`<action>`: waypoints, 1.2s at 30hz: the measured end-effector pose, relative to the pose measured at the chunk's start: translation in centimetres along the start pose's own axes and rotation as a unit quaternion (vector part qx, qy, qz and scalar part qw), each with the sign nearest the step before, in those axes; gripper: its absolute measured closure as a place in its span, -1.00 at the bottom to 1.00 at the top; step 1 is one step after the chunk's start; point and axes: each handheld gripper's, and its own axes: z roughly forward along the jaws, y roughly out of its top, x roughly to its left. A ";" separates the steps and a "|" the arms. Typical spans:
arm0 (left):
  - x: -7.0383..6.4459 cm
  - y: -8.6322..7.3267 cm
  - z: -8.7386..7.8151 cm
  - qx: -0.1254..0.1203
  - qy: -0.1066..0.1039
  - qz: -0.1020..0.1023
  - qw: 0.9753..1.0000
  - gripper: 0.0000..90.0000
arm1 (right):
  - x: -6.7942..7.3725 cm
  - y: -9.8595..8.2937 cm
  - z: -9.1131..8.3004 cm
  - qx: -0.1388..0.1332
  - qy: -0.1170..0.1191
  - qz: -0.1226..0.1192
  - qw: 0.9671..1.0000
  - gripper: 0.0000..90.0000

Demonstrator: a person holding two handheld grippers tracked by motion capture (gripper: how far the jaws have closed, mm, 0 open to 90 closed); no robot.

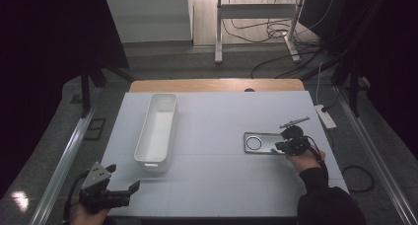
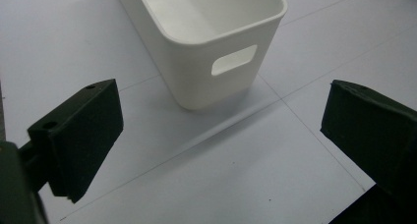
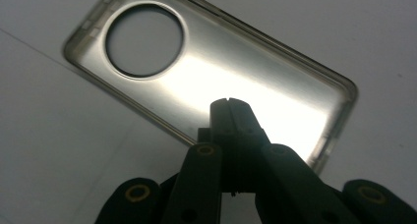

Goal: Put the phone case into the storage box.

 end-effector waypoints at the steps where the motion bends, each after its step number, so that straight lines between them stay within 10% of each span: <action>1: 0.0 0.0 0.0 0.000 0.000 0.000 1.000 -0.93 | -0.4 -0.2 0.1 0.003 -0.002 0.005 1.000 0.99; 12: 0.0 0.0 0.0 0.001 0.001 0.001 1.000 -0.93 | -0.3 -1.2 0.0 0.024 -0.002 0.004 1.000 0.99; 36: -0.1 0.0 0.1 0.002 0.002 0.003 1.000 -0.93 | 5.9 -1.3 0.5 0.038 0.062 -0.067 0.995 0.99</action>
